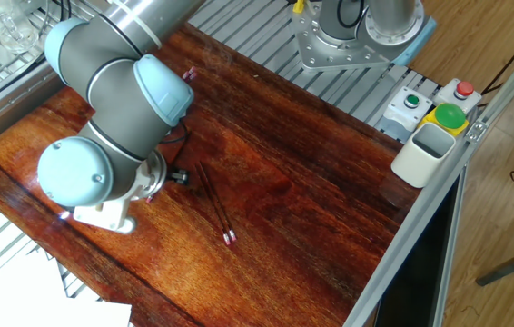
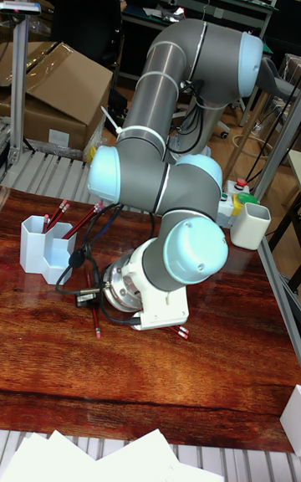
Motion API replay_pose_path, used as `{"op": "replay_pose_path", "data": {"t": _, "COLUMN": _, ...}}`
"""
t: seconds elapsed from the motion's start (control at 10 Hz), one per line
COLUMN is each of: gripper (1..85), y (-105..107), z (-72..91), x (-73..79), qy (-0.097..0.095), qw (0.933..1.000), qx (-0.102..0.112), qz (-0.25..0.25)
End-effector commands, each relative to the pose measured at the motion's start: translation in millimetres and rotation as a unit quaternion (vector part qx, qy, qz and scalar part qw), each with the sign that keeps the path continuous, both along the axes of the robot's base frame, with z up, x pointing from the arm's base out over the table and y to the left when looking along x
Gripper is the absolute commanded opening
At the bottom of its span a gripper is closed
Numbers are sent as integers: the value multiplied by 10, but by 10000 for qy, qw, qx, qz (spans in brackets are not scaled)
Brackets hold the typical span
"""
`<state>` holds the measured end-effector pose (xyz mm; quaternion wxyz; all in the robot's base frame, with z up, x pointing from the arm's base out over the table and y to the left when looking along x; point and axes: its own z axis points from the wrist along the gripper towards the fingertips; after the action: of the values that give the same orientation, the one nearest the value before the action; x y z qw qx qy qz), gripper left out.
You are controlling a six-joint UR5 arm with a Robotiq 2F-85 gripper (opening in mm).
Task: Put the pen into the pen holder
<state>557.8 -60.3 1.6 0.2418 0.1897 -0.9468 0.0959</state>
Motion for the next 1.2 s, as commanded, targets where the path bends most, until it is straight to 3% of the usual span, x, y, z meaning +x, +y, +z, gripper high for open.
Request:
{"op": "replay_pose_path", "data": {"t": 0.0, "gripper": 113, "y": 3, "z": -2, "x": 34, "qy": -86, "qw": 10000, "qx": -16, "qz": -46}}
{"op": "replay_pose_path", "data": {"t": 0.2, "gripper": 23, "y": 16, "z": 163, "x": -17, "qy": -15, "qw": 9998, "qx": -169, "qz": -120}}
{"op": "replay_pose_path", "data": {"t": 0.5, "gripper": 10, "y": 44, "z": 468, "x": -70, "qy": 36, "qw": 10000, "qx": -59, "qz": -42}}
{"op": "replay_pose_path", "data": {"t": 0.6, "gripper": 10, "y": 90, "z": 555, "x": -14, "qy": -113, "qw": 9999, "qx": 63, "qz": 21}}
{"op": "replay_pose_path", "data": {"t": 0.8, "gripper": 10, "y": 39, "z": 870, "x": 145, "qy": -680, "qw": 9962, "qx": 220, "qz": 491}}
{"op": "replay_pose_path", "data": {"t": 1.1, "gripper": 10, "y": -68, "z": 1134, "x": 407, "qy": -1632, "qw": 9798, "qx": 257, "qz": 1126}}
